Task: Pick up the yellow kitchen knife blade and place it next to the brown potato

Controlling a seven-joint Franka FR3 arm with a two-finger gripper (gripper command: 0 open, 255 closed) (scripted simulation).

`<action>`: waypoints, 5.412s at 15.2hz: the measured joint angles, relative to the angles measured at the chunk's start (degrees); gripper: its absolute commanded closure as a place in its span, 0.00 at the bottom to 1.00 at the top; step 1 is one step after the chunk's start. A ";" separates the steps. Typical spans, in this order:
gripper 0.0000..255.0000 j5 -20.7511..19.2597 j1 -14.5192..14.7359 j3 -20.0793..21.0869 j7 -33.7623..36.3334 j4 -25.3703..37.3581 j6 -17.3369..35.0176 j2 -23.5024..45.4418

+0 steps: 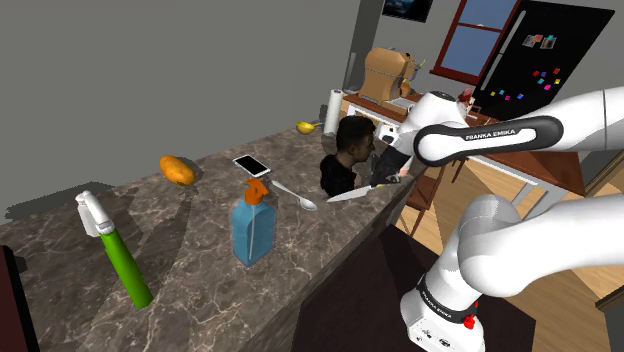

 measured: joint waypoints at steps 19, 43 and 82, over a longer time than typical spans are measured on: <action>0.00 6.47 11.98 0.26 -0.91 7.95 -6.69 14.55; 1.00 8.10 10.66 5.46 -0.19 12.34 -17.64 8.01; 1.00 33.47 30.61 17.41 11.77 48.50 -23.72 41.64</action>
